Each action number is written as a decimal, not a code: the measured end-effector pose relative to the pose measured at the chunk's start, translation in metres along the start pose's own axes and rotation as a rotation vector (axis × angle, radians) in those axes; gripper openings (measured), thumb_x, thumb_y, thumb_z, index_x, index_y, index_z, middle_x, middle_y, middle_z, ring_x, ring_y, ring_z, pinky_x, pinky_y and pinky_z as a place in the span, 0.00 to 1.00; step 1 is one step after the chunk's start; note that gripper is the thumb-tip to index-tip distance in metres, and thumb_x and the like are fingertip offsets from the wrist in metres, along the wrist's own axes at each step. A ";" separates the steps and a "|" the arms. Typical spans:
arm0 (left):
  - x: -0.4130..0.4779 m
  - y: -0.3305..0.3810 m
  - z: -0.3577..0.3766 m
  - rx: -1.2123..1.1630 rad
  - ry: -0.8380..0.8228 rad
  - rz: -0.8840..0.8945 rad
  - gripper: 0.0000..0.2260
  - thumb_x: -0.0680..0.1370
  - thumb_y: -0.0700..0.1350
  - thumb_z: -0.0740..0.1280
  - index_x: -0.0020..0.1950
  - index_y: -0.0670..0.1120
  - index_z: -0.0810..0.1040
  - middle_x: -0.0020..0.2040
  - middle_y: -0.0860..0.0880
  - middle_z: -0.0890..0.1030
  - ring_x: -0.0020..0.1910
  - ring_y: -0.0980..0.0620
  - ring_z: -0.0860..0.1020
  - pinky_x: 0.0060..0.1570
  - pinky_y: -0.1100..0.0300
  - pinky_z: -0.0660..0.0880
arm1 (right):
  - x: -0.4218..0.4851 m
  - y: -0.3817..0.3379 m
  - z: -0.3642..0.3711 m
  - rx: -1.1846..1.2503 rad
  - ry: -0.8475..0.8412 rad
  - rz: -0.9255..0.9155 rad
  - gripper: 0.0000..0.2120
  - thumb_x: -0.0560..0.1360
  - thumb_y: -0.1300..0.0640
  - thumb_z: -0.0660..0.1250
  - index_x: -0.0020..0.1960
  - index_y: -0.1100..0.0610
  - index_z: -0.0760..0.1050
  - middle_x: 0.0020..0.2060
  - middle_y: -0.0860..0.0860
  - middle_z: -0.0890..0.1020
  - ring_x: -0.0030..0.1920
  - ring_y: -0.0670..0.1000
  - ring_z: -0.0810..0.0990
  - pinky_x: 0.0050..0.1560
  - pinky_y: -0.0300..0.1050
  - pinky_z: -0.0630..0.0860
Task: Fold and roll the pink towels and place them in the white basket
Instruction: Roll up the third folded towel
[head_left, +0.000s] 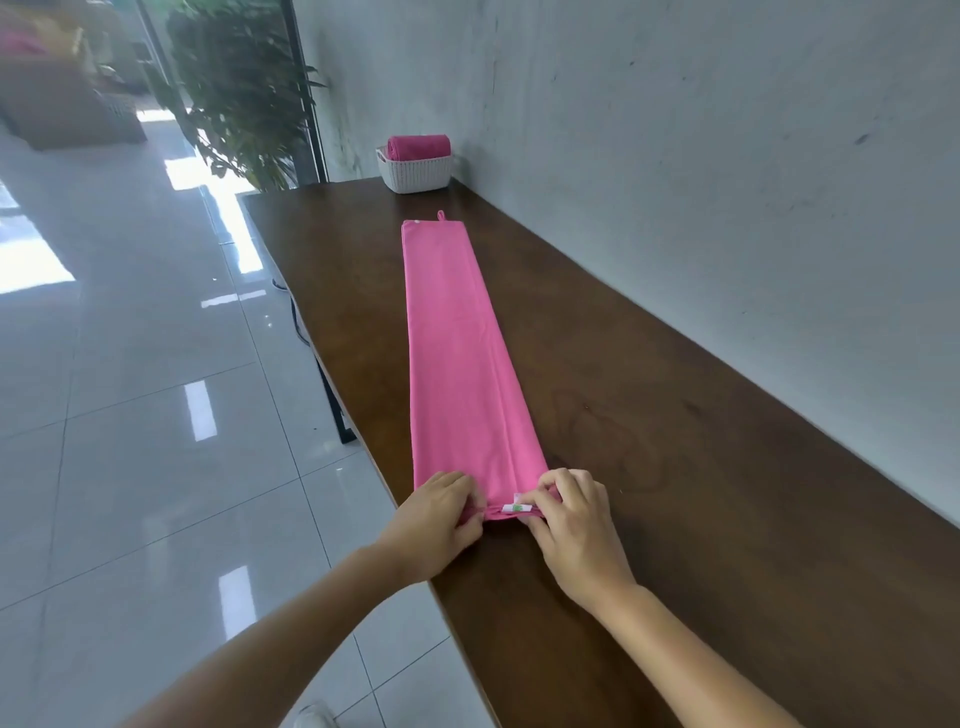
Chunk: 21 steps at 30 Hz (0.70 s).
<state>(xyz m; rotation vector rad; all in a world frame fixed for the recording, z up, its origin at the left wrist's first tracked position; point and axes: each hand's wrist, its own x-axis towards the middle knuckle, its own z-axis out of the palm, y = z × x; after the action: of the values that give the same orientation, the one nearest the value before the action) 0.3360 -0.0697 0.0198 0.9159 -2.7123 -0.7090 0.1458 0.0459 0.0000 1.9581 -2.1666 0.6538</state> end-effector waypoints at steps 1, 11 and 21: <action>-0.002 0.000 0.000 0.035 0.021 0.014 0.05 0.81 0.53 0.63 0.49 0.52 0.72 0.47 0.56 0.75 0.47 0.56 0.72 0.51 0.60 0.72 | 0.001 -0.001 0.001 0.011 0.006 0.010 0.08 0.76 0.49 0.72 0.54 0.49 0.82 0.50 0.44 0.75 0.53 0.47 0.72 0.55 0.45 0.74; -0.011 0.001 -0.002 0.170 0.077 0.081 0.13 0.84 0.57 0.56 0.53 0.52 0.76 0.48 0.56 0.78 0.47 0.56 0.75 0.51 0.61 0.74 | 0.008 0.005 -0.006 0.286 -0.148 0.182 0.09 0.76 0.45 0.72 0.54 0.47 0.82 0.48 0.37 0.76 0.51 0.41 0.70 0.54 0.39 0.71; 0.008 0.009 -0.016 0.043 0.038 -0.224 0.06 0.80 0.52 0.68 0.49 0.52 0.74 0.46 0.56 0.78 0.45 0.56 0.76 0.40 0.66 0.67 | 0.027 0.004 -0.026 0.356 -0.322 0.283 0.02 0.81 0.48 0.65 0.53 0.45 0.74 0.50 0.41 0.77 0.49 0.41 0.78 0.44 0.32 0.76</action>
<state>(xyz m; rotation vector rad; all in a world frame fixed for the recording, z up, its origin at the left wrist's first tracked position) 0.3302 -0.0740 0.0387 1.2450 -2.6274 -0.6664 0.1340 0.0324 0.0325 2.0584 -2.7194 0.8707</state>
